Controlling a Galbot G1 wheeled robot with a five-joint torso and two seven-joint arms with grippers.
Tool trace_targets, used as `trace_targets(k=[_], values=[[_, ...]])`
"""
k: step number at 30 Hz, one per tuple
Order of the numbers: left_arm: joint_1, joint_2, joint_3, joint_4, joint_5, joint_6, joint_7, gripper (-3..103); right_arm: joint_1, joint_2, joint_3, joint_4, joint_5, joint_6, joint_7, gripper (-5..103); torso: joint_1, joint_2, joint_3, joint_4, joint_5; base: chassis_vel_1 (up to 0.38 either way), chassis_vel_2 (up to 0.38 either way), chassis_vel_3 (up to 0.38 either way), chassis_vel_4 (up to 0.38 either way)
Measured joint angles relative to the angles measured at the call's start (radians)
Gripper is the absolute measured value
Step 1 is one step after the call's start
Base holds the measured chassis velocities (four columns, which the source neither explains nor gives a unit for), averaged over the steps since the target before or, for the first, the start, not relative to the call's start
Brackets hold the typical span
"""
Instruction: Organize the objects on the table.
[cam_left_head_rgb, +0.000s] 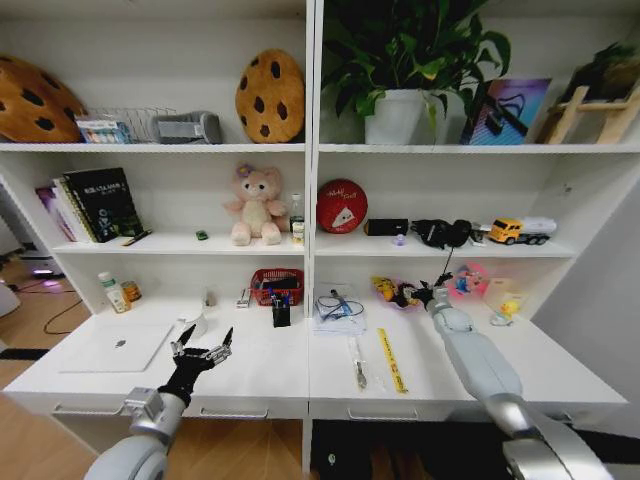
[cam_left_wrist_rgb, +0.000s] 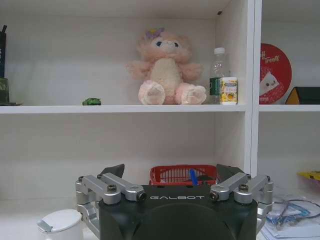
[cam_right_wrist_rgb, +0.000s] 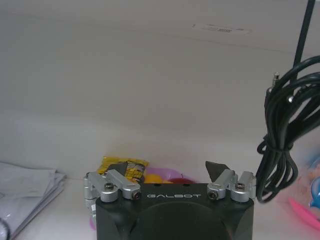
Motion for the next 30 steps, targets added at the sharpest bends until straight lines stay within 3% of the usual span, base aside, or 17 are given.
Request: trace_targets(k=[3,4,8,11,13,16,19,24,30], values=[[0.000,0.000,0.000,0.000,0.000,0.000,0.000,100,-0.037,-0.014,0.002,0.060,0.034,-0.014,0.029,91,0.000,0.000,0.000,0.0002,0.0003,0.000,0.000,0.000,0.000],[0.000,0.000,0.000,0.000,0.000,0.000,0.000,100,-0.079,-0.027,0.018,0.130,0.058,-0.032,0.053,99,0.000,0.000,0.000,0.0005,0.0002,0.000,0.000,0.000,0.000],[0.000,0.000,0.000,0.000,0.000,0.000,0.000,100,-0.178,-0.054,0.061,0.266,0.100,-0.067,0.080,100,0.000,0.000,0.000,0.0007,-0.0002,0.000,0.000,0.000,0.000],[0.000,0.000,0.000,0.000,0.000,0.000,0.000,100,-0.377,-0.097,0.151,0.490,0.138,-0.124,0.133,100,0.000,0.000,0.000,-0.0004,0.0004,0.000,0.000,0.000,0.000],[0.000,0.000,0.000,0.000,0.000,0.000,0.000,100,-0.408,-0.103,0.166,0.529,0.142,-0.127,0.148,100,0.000,0.000,0.000,-0.0002,0.0001,0.000,0.000,0.000,0.000],[0.000,0.000,0.000,0.000,0.000,0.000,0.000,100,-0.585,-0.113,0.263,0.743,0.159,-0.164,0.213,100,0.000,0.000,0.000,0.0003,-0.0001,0.000,0.000,0.000,0.000],[0.000,0.000,0.000,0.000,0.000,0.000,0.000,100,-0.674,-0.100,0.316,0.841,0.157,-0.186,0.242,100,0.000,0.000,0.000,0.0001,-0.0002,0.000,0.000,0.000,0.000],[0.000,0.000,0.000,0.000,0.000,0.000,0.000,100,-0.821,-0.035,0.381,1.067,0.121,-0.262,0.362,100,0.000,0.000,0.000,0.0006,-0.0001,0.000,0.000,0.000,0.000],[0.000,0.000,0.000,0.000,0.000,0.000,0.000,100,-0.939,0.039,0.420,1.220,0.074,-0.308,0.387,100,0.000,0.000,0.000,0.0005,0.0000,0.000,0.000,0.000,0.000]])
